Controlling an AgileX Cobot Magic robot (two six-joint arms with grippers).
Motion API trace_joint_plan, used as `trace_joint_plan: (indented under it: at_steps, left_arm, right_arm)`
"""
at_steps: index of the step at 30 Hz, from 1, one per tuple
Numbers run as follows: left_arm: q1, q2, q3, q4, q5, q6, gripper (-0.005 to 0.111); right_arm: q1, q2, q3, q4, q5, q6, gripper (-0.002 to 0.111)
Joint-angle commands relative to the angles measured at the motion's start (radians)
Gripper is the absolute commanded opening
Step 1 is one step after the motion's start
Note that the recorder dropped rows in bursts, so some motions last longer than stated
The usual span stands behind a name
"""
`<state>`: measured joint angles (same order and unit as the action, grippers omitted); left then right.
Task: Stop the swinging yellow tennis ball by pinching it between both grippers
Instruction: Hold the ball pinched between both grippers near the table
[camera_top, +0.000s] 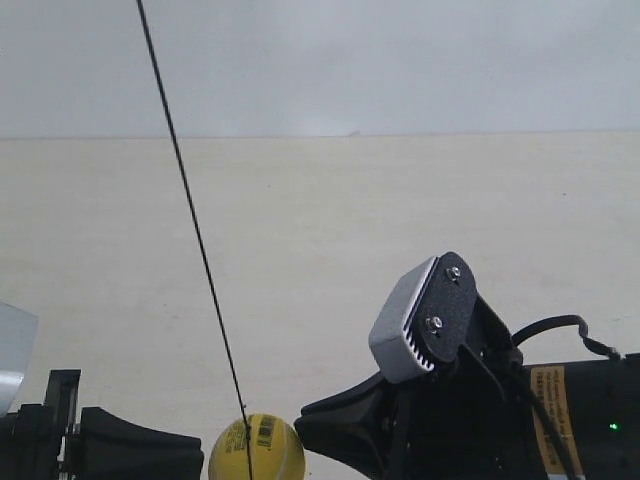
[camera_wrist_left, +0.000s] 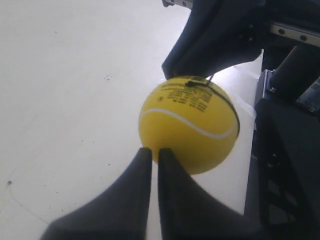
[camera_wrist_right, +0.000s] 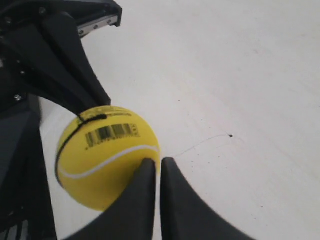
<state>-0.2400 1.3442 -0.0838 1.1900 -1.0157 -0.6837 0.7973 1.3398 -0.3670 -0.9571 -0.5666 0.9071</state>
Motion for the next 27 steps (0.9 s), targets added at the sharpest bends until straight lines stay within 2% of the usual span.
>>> trace_joint_plan:
  at_steps: [1,27]
  left_arm:
    - [-0.004,0.005,0.003,0.001,-0.005,0.004,0.005]
    - [-0.004,0.005,0.003,-0.003,-0.009,0.004,0.005]
  right_arm:
    - [0.002,-0.004,-0.004,-0.062,-0.09,0.048,0.0]
    - [0.002,-0.004,-0.004,-0.08,-0.098,0.071,0.0]
